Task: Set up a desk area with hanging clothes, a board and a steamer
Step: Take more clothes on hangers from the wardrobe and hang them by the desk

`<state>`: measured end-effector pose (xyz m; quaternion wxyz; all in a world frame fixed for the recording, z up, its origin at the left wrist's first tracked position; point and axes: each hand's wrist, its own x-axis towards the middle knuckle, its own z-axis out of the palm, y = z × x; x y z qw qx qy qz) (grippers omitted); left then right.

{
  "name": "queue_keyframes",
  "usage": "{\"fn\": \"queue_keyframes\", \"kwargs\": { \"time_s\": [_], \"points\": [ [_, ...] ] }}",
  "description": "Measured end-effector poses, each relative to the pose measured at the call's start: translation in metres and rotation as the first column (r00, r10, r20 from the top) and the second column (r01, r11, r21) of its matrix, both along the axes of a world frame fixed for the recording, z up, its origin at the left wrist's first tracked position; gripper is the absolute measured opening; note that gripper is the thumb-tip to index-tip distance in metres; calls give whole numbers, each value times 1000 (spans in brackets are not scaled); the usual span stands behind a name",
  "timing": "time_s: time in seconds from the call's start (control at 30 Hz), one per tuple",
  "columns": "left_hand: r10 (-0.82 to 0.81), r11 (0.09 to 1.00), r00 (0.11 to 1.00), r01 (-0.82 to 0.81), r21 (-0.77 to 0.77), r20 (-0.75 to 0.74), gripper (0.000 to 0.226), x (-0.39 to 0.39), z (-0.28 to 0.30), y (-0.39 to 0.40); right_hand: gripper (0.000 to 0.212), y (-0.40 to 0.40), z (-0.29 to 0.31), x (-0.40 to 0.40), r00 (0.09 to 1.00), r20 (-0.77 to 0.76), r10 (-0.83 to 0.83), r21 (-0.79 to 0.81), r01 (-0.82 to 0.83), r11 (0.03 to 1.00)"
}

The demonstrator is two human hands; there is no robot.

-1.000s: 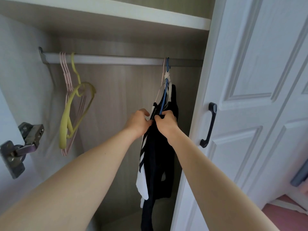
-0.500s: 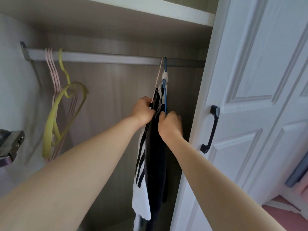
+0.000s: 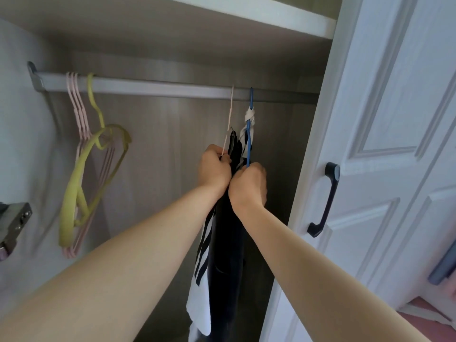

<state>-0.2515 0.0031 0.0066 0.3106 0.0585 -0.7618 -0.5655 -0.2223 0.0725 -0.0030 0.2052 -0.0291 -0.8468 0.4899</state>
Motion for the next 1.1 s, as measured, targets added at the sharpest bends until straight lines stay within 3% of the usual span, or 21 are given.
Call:
{"fn": "queue_keyframes", "kwargs": {
  "time_s": [0.13,0.3,0.77,1.1],
  "points": [
    [-38,997,997,34,-70,-60,13,8,1,-3,26,4,3,2,1000,-22,9,-69,-11,998],
    [-51,999,992,48,-23,-112,13,17,4,-4,24,7,10,6,996,-82,39,-180,-53,982],
    [-23,1000,987,24,4,-159,11,32,-8,-3,24,13,18,23,980,-187,61,-56,-73,996],
    [55,998,997,-54,25,-60,16,75,-38,10,25,44,-16,66,992,-85,89,-78,-96,992]
  ]
}}
